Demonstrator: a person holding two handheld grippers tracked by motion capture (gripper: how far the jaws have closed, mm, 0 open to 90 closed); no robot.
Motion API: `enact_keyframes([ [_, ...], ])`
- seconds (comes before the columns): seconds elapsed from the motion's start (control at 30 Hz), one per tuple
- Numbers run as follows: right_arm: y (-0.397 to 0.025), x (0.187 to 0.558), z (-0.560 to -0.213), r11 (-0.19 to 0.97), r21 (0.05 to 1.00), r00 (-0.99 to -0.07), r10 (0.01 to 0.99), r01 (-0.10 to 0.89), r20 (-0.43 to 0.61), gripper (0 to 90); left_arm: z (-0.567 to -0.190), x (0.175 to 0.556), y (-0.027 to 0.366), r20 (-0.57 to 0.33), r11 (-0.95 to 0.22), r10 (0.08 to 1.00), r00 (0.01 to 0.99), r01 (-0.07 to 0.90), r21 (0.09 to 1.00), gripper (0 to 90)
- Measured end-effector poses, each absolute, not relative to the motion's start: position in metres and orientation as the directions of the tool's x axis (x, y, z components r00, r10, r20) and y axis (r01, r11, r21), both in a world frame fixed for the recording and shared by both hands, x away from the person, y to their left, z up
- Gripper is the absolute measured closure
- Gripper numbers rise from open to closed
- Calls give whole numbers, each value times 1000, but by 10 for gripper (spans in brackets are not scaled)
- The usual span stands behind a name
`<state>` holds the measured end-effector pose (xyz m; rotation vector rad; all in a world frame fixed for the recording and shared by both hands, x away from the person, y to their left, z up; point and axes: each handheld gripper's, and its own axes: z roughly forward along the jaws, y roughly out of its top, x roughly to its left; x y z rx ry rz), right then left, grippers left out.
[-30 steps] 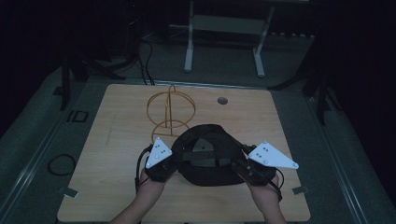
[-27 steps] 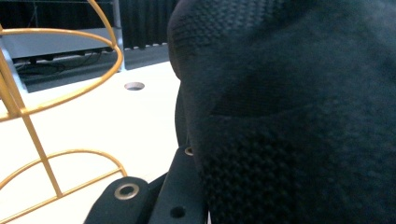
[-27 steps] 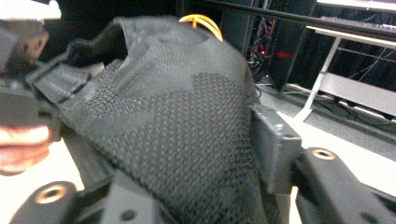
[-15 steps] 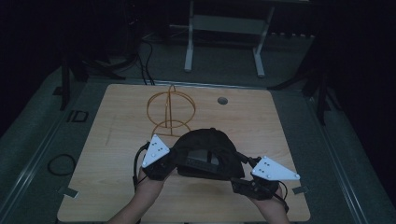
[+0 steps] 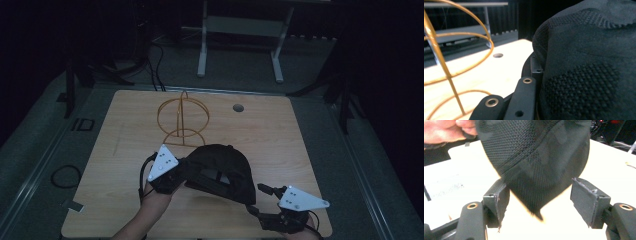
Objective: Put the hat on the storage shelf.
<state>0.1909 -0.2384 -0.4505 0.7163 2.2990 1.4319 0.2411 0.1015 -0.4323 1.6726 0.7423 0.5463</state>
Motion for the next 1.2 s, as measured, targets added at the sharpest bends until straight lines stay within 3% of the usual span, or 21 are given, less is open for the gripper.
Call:
enact_keyframes([
  [0.23, -259, 187, -432, 329, 927, -818, 574, 180, -45, 379, -430, 242, 113, -13, -153, 636, 771, 143, 978, 900],
  [0.33, -260, 189, -417, 336, 935, -822, 561, 115, -100, 423, -430, 241, 116, 8, -174, 573, 819, 112, 978, 900],
  [0.47, -247, 194, -407, 373, 926, -846, 513, 64, -148, 439, -430, 244, 116, 7, -203, 493, 870, 107, 973, 900],
  [0.7, -207, 197, -397, 426, 904, -910, 364, -26, -198, 438, -427, 245, 110, -5, -214, 438, 899, 110, 971, 900],
  [0.93, -189, 203, -395, 447, 893, -915, 337, -52, -221, 441, -425, 244, 109, -25, -202, 397, 917, 114, 973, 900],
  [1.2, -189, 206, -394, 424, 903, -919, 325, -69, -222, 695, -424, 246, 109, -41, -194, 393, 918, 126, 973, 900],
])
